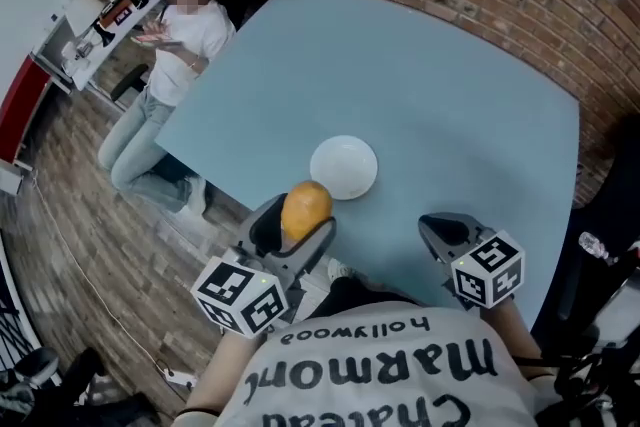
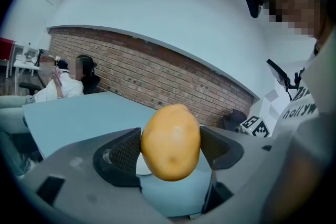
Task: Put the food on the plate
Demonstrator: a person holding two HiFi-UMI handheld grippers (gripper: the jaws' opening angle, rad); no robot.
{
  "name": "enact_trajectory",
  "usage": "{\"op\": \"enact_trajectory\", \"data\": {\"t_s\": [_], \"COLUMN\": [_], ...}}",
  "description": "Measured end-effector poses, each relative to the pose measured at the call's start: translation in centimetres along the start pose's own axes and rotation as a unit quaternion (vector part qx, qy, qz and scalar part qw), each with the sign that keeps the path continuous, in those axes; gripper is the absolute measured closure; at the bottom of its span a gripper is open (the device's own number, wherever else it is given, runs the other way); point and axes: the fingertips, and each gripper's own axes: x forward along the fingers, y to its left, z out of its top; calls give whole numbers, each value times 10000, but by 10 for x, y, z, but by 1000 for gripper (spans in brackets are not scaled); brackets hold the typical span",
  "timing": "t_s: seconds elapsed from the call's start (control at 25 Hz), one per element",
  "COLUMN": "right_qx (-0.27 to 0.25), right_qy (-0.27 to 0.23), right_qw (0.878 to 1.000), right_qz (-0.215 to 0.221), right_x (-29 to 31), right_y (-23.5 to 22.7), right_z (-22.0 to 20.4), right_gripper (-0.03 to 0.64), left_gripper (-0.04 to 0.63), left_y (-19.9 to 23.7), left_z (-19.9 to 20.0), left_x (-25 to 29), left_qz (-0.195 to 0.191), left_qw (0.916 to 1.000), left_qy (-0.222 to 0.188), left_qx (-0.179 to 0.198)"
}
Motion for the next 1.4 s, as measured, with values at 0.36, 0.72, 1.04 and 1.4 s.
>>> {"op": "enact_trajectory", "data": {"t_s": [0.36, 0.72, 1.04, 1.4], "right_qx": [507, 2130, 2393, 2496], "right_qy": [62, -348, -449, -390], "right_qw": [9984, 9760, 9686, 9664], "right_qz": [-251, -300, -512, -481], "right_x": [26, 40, 56, 71], "right_y": [-12, -37, -54, -61], "right_z": [13, 24, 36, 37], "right_gripper": [607, 607, 607, 607], "left_gripper": [245, 245, 245, 245], "left_y": [53, 79, 96, 94], "left_z": [-25, -76, -117, -132], "left_x": [68, 141, 168, 189], "left_qz": [-244, -670, -1030, -1475], "left_qw": [9929, 9605, 9061, 8735], "left_qy": [1015, 2329, 3207, 3480], "left_qx": [577, 1369, 2560, 3066]}}
